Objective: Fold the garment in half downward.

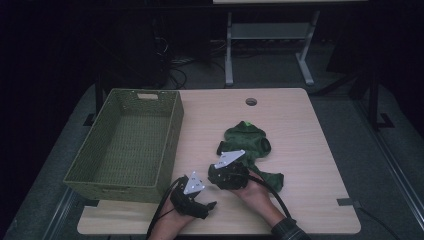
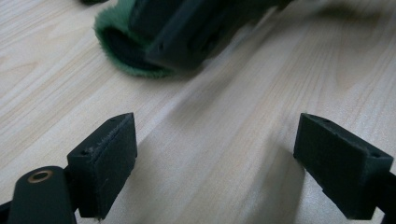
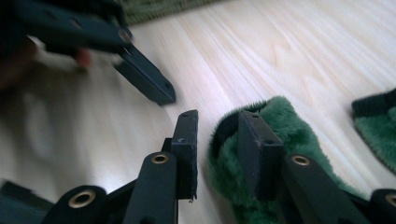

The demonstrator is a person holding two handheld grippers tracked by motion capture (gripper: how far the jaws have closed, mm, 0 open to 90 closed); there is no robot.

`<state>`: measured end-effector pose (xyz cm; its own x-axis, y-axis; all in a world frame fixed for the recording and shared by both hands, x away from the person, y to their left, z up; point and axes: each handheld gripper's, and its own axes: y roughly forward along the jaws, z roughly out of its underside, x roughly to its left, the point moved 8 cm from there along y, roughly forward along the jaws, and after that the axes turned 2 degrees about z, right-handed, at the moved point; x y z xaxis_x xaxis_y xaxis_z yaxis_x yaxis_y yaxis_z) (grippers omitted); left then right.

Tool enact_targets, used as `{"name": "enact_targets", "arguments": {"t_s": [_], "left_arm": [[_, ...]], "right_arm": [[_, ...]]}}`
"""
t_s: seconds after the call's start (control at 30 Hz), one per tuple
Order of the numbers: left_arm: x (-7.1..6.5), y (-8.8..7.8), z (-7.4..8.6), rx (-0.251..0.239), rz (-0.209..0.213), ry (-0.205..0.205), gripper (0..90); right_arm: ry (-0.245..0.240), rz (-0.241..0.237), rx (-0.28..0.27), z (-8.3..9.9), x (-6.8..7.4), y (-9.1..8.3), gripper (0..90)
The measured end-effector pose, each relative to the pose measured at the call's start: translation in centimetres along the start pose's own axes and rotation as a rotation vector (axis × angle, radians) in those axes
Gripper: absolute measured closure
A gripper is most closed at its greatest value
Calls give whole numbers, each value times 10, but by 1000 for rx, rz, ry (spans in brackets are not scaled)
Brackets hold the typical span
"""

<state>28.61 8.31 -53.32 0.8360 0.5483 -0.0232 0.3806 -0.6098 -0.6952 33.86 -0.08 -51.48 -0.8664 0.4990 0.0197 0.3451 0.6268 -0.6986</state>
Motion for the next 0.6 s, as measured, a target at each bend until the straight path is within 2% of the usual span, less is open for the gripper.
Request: {"name": "enact_targets", "arguments": {"t_s": [0.17,0.27,0.37,0.43,0.6], "left_arm": [[0,0,0,1,0,3,128],[0,0,0,1,0,4,128],[0,0,0,1,0,4,128],[0,0,0,1,0,4,128],[1,0,0,1,-2,6,128]], "right_arm": [[-5,29,-2,6,-2,6,756],[16,45,-13,7,-1,7,803],[-5,62,-15,7,2,7,864],[12,37,-16,6,2,5,872],[41,-13,-86,-2,2,-14,871]]}}
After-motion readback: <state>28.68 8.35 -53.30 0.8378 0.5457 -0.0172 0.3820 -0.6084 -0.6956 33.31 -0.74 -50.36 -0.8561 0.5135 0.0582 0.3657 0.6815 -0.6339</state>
